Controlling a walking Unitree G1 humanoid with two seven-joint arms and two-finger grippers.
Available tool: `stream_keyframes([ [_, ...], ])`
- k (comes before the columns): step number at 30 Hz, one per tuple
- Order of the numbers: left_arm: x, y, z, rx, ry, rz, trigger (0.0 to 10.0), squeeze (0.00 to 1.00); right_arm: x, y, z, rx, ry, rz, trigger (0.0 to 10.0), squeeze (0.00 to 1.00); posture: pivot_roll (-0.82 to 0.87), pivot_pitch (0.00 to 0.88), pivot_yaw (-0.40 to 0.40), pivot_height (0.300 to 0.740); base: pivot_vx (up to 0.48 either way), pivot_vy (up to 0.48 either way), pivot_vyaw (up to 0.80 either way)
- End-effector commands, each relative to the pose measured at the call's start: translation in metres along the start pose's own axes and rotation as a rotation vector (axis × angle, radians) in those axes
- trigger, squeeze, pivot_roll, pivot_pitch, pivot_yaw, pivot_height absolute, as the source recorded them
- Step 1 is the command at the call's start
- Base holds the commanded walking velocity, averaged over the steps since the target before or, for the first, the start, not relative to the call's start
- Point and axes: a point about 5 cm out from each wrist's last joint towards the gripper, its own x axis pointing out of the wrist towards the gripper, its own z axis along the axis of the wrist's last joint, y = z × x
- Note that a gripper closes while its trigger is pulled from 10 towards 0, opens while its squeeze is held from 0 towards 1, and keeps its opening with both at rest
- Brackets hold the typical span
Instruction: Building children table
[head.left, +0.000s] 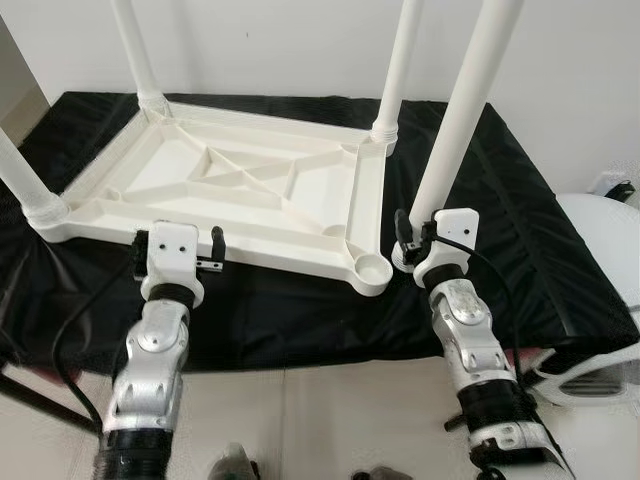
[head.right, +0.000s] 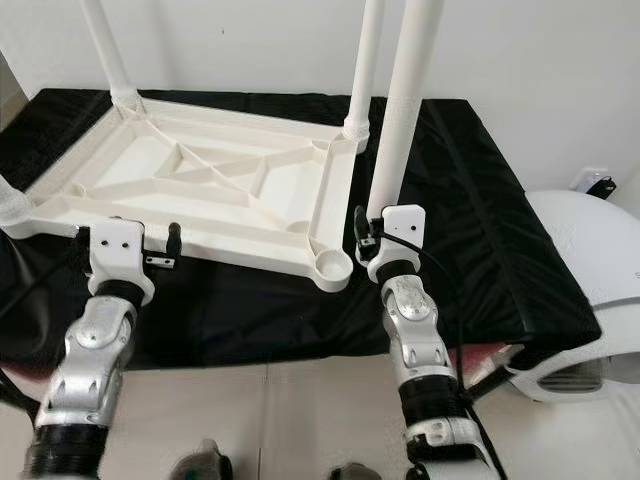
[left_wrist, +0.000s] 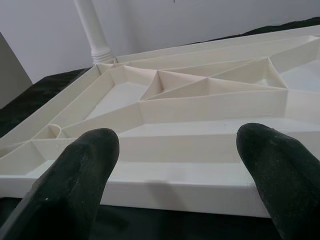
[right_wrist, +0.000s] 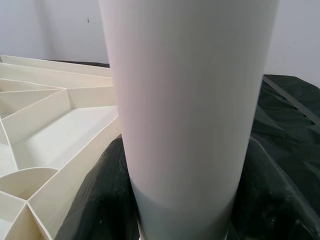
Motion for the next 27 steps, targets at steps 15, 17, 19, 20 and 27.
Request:
stream_keyframes([
  [15,-0.0011,0.0043,-0.0031,0.014,0.009,0.088,10.0,0.0,0.0004,0.0014,0.0015,-0.005,-0.014,0.003,10.0,0.0,0.09,0.084,-0.041,0.74,0.0,0.0,0.0],
  [17,-0.0011,0.0043,-0.0031,0.014,0.009,0.088,10.0,0.0,0.0004,0.0014,0.0015,-0.005,-0.014,0.003,10.0,0.0,0.09,0.084,-0.041,0.74,0.0,0.0,0.0],
  [19,-0.0011,0.0043,-0.0031,0.014,0.009,0.088,10.0,0.0,0.0004,0.0014,0.0015,-0.005,-0.014,0.003,10.0,0.0,0.09,0.084,-0.041,0.74,0.0,0.0,0.0],
  [20,-0.0011,0.0043,-0.0031,0.014,0.009,0.088,10.0,0.0,0.0004,0.0014,0.0015,-0.005,-0.014,0.003,10.0,0.0,0.09,0.084,-0.041,0.74,0.0,0.0,0.0],
  [27,-0.0011,0.0043,-0.0031,0.014,0.009,0.088,10.0,0.0,0.0004,0.0014,0.0015,-0.005,-0.014,0.003,10.0,0.0,0.09,0.084,-0.041,0.74,0.0,0.0,0.0],
])
